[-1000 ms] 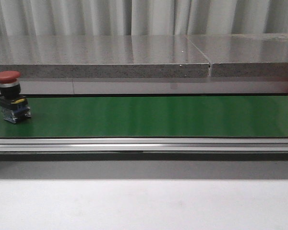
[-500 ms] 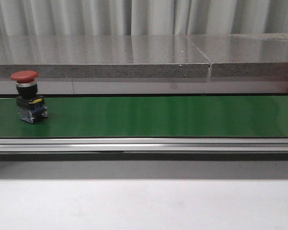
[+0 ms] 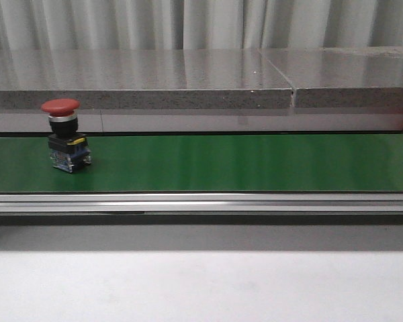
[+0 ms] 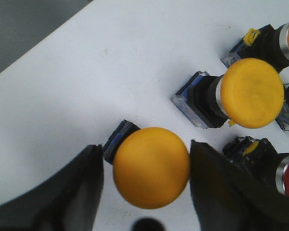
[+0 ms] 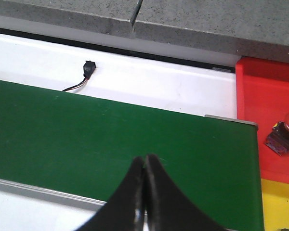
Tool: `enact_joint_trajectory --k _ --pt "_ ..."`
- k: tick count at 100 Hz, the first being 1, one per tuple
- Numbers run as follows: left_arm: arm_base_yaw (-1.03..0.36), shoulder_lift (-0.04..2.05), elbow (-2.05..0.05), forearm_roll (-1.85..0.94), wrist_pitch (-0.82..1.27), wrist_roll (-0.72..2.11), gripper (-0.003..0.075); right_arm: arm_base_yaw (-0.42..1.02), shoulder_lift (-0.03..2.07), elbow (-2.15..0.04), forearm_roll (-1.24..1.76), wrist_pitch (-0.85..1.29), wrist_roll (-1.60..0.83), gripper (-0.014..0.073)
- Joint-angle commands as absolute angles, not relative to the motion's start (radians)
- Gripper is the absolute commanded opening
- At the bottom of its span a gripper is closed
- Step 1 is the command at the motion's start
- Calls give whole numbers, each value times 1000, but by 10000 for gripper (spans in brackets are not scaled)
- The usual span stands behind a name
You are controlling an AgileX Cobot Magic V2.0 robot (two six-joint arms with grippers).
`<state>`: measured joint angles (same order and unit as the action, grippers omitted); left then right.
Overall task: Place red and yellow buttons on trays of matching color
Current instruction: 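Grasp the yellow button with the left gripper and lift it over the belt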
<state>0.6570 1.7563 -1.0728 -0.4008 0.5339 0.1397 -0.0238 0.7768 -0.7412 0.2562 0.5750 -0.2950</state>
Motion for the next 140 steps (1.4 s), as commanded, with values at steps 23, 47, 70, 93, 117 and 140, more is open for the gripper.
enact_joint_trajectory --k 23,47,70,93,117,140 --pt "657 1684 -1101 -464 528 143 -15 -20 773 -770 258 515 -300 -67" --pt "625 1543 -1101 -470 546 145 -19 -20 773 -770 258 515 -300 -67" --pt "527 1407 -1101 -470 614 149 -19 -20 773 -770 258 515 -300 -67" --pt "367 1377 -1144 -470 725 176 -19 -20 773 -770 258 515 -300 -67" --pt "265 1387 -1156 -455 755 176 -19 -20 773 -770 258 515 -300 -67" --pt "260 1453 -1156 -451 788 176 -19 -20 773 -770 258 515 -300 -67"
